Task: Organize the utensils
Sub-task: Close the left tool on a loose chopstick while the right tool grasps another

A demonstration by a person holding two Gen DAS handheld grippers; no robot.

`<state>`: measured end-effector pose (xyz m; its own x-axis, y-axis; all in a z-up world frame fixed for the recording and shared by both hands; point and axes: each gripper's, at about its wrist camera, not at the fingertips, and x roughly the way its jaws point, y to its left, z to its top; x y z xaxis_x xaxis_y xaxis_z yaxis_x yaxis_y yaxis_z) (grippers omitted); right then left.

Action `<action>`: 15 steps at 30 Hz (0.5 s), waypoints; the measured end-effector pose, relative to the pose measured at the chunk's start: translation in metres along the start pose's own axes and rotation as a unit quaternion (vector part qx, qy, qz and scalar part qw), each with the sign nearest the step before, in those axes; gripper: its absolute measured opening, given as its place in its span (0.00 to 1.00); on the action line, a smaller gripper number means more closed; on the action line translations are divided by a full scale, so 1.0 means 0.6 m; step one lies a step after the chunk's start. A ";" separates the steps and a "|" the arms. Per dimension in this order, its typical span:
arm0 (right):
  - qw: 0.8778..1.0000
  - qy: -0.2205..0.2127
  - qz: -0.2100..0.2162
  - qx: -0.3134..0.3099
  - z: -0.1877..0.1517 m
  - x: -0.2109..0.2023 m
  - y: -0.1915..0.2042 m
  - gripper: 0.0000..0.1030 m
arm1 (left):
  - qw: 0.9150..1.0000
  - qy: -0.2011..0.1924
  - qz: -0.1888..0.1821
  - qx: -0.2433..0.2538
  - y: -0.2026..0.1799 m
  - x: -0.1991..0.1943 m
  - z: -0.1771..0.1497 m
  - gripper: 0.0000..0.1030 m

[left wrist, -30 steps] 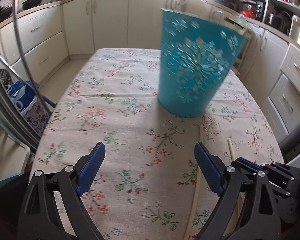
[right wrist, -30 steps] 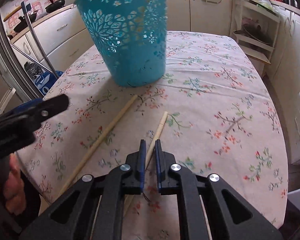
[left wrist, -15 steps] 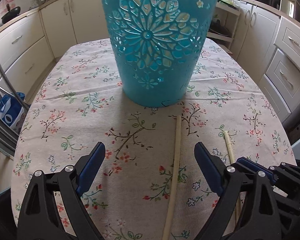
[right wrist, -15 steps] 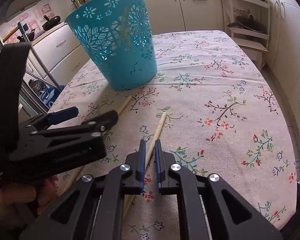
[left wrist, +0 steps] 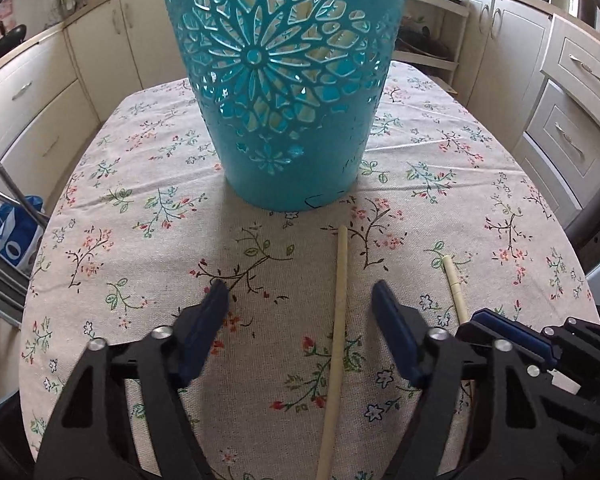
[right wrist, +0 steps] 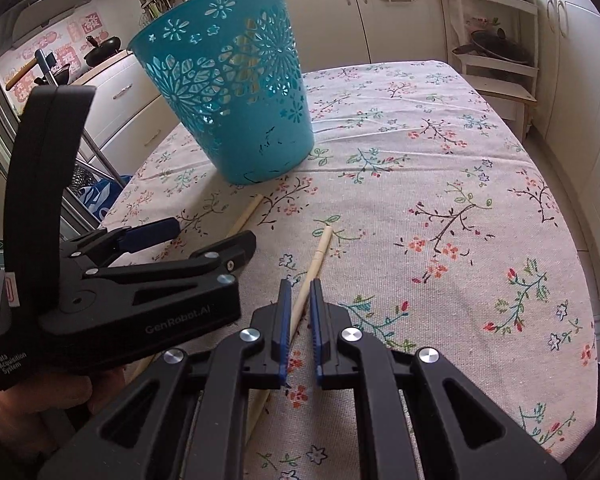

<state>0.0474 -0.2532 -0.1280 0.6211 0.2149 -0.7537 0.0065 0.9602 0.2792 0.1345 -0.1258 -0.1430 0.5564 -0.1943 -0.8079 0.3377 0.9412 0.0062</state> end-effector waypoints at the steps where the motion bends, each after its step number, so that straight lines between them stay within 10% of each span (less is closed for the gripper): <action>1: 1.000 0.000 0.000 0.000 0.000 0.000 0.000 0.10 | 1.000 -0.003 0.001 -0.001 0.002 -0.002 0.000 0.50; 6: 1.000 0.004 -0.005 -0.004 0.005 0.002 0.002 0.10 | 0.999 -0.008 0.002 -0.041 0.037 -0.013 -0.005 0.15; 15: 0.998 0.015 -0.044 -0.051 0.017 0.014 0.027 0.25 | 0.999 0.014 0.004 -0.037 0.041 -0.007 0.003 0.37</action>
<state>0.0608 -0.2376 -0.1239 0.5982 0.1335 -0.7902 -0.0211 0.9883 0.1510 0.1417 -0.1022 -0.1384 0.5372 -0.1808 -0.8239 0.2767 0.9605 -0.0303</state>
